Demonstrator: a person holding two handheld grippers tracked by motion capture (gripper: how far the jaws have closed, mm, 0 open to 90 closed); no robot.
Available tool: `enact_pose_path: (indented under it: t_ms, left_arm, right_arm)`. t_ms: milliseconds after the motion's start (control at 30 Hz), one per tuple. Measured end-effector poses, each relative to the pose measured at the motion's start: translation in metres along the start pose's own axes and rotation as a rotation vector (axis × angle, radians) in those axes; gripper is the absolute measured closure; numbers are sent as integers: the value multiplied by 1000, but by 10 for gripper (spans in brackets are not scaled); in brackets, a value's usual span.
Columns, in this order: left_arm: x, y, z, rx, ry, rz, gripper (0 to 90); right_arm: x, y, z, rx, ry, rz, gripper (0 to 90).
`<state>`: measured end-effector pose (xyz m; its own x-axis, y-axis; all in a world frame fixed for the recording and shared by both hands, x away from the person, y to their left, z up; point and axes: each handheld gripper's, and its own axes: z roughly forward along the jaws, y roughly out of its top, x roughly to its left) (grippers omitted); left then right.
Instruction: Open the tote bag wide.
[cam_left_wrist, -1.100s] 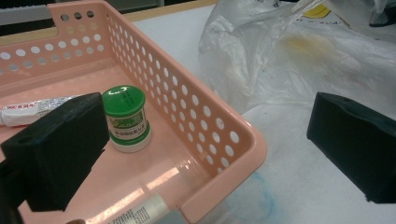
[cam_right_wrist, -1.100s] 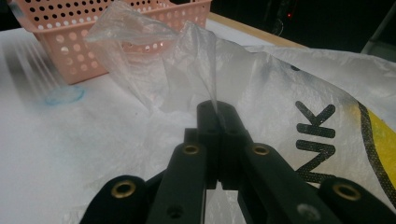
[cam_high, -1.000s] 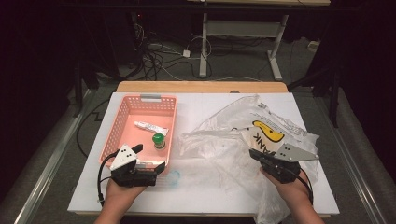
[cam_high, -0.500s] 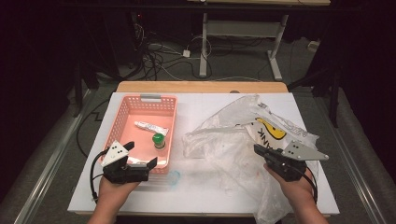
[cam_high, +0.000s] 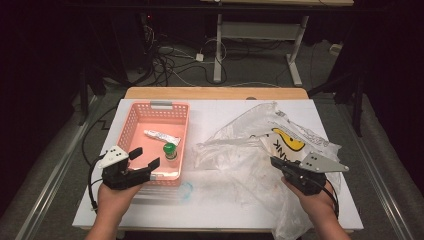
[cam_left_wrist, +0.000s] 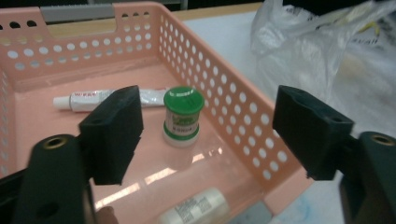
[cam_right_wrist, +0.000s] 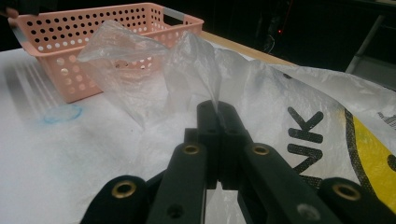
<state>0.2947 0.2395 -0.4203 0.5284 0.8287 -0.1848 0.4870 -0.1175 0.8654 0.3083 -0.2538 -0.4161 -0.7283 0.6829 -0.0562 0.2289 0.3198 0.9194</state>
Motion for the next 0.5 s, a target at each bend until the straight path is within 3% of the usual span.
enact_pose_path:
  t_ms: [33,133,167,200,300,400,500]
  left_arm:
    - [0,4,0,0,7,-4,277]
    - [1,20,2,32,47,2,398]
    - [2,26,3,43,58,6,536]
    - [4,31,4,50,56,9,585]
    - [10,44,11,71,64,13,655]
    - [22,53,23,103,61,-17,747]
    - [32,57,35,139,87,-32,877]
  right_arm:
    - [0,0,0,0,0,0,900]
    - [-1,0,0,-1,-1,6,900]
    - [-1,0,-1,-2,-6,5,900]
    - [-1,0,-1,-2,-6,5,900]
    - [-1,-1,0,1,-5,8,900]
    - [0,0,1,1,-2,7,900]
    - [1,1,-1,-3,-3,4,900]
